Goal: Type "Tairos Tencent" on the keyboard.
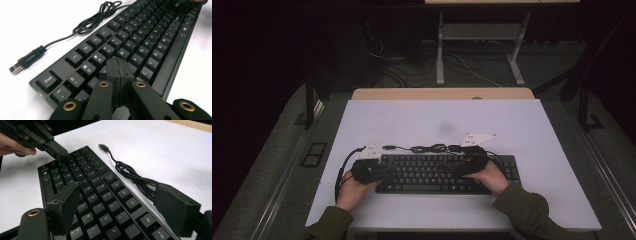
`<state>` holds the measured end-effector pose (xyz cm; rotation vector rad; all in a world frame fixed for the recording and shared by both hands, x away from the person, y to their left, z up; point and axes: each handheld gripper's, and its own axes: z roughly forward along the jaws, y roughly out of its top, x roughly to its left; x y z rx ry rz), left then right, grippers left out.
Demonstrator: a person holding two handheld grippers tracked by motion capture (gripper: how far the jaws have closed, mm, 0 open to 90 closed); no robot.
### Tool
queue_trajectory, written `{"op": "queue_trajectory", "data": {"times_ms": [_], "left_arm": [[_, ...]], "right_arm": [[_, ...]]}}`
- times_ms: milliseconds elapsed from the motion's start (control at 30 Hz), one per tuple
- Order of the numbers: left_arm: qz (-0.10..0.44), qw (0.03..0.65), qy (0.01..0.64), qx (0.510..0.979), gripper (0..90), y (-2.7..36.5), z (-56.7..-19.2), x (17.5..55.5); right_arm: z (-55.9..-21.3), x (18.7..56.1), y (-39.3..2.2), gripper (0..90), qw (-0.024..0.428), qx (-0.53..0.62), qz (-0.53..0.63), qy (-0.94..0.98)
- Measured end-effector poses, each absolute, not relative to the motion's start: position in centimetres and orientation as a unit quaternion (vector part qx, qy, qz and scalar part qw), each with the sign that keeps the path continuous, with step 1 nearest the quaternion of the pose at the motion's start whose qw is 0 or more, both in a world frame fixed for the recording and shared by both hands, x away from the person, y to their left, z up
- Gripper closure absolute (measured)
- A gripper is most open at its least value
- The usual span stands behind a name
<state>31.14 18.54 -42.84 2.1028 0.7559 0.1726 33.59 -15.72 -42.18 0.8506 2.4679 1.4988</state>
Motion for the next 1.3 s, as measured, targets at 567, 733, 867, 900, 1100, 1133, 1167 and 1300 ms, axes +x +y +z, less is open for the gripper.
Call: {"op": "queue_trajectory", "data": {"times_ms": [567, 733, 867, 900, 1100, 1133, 1167, 1300], "left_arm": [[0.054, 0.418, 0.302, 0.855, 89.2, 18.6, -43.41, 31.21], [0.052, 0.418, 0.303, 0.855, 89.2, 18.77, -43.46, 31.29], [0.047, 0.416, 0.308, 0.855, 89.3, 18.7, -43.67, 31.3], [0.048, 0.415, 0.307, 0.855, 89.3, 18.7, -43.66, 31.3], [0.051, 0.412, 0.302, 0.858, 89.3, 18.63, -43.45, 31.3], [0.052, 0.415, 0.301, 0.857, 89.3, 18.61, -43.37, 31.27], [0.054, 0.415, 0.303, 0.856, 89.3, 18.53, -43.29, 31.22], [0.057, 0.415, 0.3, 0.857, 89.3, 18.4, -43.12, 31.16]], "right_arm": [[-42.25, 33.52, -15.6, 20.5, 0.066, 0.281, 0.495, 0.82], [-42.3, 33.52, -15.58, 20.5, 0.068, 0.279, 0.494, 0.821], [-42.32, 33.48, -15.53, 20.6, 0.068, 0.279, 0.494, 0.821], [-42.32, 33.49, -15.53, 20.6, 0.069, 0.278, 0.493, 0.821], [-42.32, 33.5, -15.54, 20.6, 0.069, 0.278, 0.493, 0.822], [-42.32, 33.49, -15.53, 20.6, 0.069, 0.278, 0.493, 0.821], [-42.3, 33.5, -15.55, 20.6, 0.068, 0.277, 0.492, 0.822], [-42.36, 33.49, -15.51, 20.6, 0.068, 0.277, 0.492, 0.822]]}}
